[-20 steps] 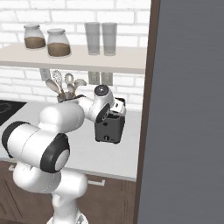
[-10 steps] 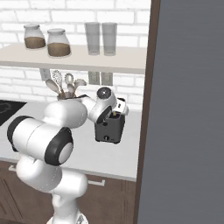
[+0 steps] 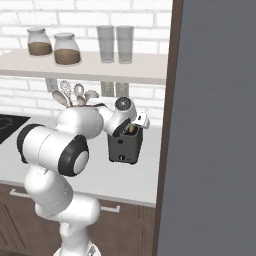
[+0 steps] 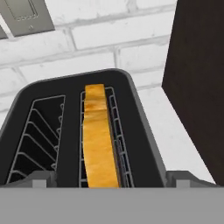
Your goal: Start the toaster. Once the lever pops up, take the bread to the plate on the dining counter.
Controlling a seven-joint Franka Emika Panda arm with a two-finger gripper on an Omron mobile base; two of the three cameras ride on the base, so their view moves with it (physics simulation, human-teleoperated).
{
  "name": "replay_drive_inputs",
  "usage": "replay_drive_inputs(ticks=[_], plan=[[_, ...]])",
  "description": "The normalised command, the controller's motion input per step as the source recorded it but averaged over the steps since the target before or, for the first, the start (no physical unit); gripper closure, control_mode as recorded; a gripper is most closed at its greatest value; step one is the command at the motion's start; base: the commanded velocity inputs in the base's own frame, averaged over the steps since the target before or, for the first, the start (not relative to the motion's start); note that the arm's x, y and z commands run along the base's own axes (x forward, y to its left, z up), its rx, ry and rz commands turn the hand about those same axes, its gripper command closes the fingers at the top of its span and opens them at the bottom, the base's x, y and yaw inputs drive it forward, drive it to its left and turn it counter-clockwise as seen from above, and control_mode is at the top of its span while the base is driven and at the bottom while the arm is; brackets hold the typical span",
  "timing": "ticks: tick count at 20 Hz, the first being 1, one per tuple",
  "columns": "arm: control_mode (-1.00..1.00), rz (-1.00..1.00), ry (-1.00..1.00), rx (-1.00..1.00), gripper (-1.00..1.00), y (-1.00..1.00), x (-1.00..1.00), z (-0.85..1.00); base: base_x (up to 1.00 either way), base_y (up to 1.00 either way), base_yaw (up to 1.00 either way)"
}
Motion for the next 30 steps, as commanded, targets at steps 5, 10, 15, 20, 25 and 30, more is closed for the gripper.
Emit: replay_drive_inputs(ticks=[5, 10, 15, 20, 25, 30], plan=[[-1.0, 0.01, 0.0, 0.04, -1.0, 0.09, 0.02, -0.3, 0.0, 0.0, 0.0], [-1.0, 0.02, 0.01, 0.02, -1.0, 0.19, 0.14, -0.44, 0.0, 0.0, 0.0], [-1.0, 0.02, 0.01, 0.0, 1.0, 0.29, 0.19, -0.49, 0.0, 0.0, 0.0], [-1.0, 0.0, 0.0, 0.0, 1.0, 0.12, 0.01, -0.41, 0.0, 0.0, 0.0], [-1.0, 0.0, -0.03, 0.0, 1.0, 0.08, -0.2, -0.11, 0.0, 0.0, 0.0], [-1.0, 0.0, -0.22, 0.0, 1.0, 0.0, -0.39, 0.41, 0.0, 0.0, 0.0]])
